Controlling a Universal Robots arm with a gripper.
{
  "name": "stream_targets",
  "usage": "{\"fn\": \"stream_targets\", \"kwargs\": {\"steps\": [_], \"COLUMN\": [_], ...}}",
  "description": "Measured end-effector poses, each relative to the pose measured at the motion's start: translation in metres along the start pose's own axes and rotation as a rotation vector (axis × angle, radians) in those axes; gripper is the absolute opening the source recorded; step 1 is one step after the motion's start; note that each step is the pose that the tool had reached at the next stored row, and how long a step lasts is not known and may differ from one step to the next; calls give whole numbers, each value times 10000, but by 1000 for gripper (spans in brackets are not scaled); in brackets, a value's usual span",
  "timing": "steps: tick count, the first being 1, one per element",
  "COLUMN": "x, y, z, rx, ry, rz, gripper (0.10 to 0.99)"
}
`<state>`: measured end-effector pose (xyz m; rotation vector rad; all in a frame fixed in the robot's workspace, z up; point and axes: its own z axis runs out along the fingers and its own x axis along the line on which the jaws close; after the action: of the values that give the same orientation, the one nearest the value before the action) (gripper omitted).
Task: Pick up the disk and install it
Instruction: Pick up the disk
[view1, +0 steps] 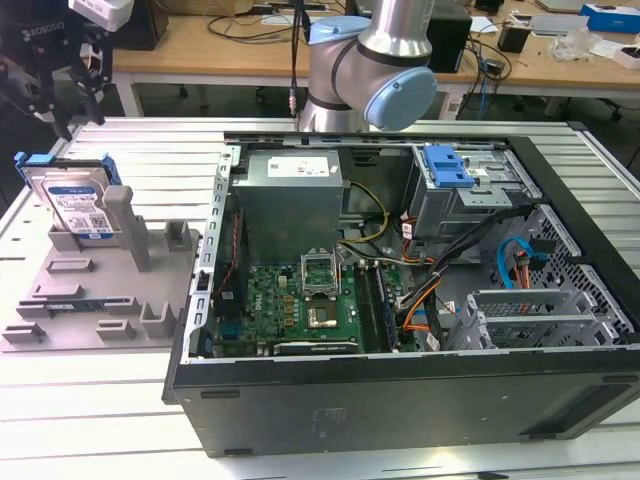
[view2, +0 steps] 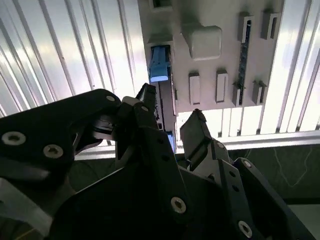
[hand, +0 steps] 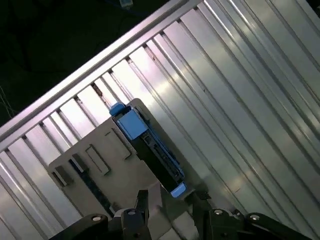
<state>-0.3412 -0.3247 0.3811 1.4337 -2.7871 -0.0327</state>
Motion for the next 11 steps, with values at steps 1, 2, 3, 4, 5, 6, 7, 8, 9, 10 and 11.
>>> {"fn": "stream_targets", "kwargs": {"steps": [1,2,3,4,5,6,7,8,9,10,11], "x": [0,0,-1,-1,-1,-1,-1,-1,-1,-2,-2], "y": [0,0,0,0,0,0,0,-1,-1,-1,0], "z": [12,21,26,31,40,49,59,69,79,87,91], "rx": [-1,-2,-4,-3,-5,-6,-7,-8,-9,-10,-10], "ry": [10,18,22,25,33,40,48,56,64,69,73], "rz": [-491,-823,-1014,-1210,-1520,-1853,-2196,-2556,-2899,-3187,-3383], "gripper": [482,482,482,482,482,482,482,482,482,482,482]}}
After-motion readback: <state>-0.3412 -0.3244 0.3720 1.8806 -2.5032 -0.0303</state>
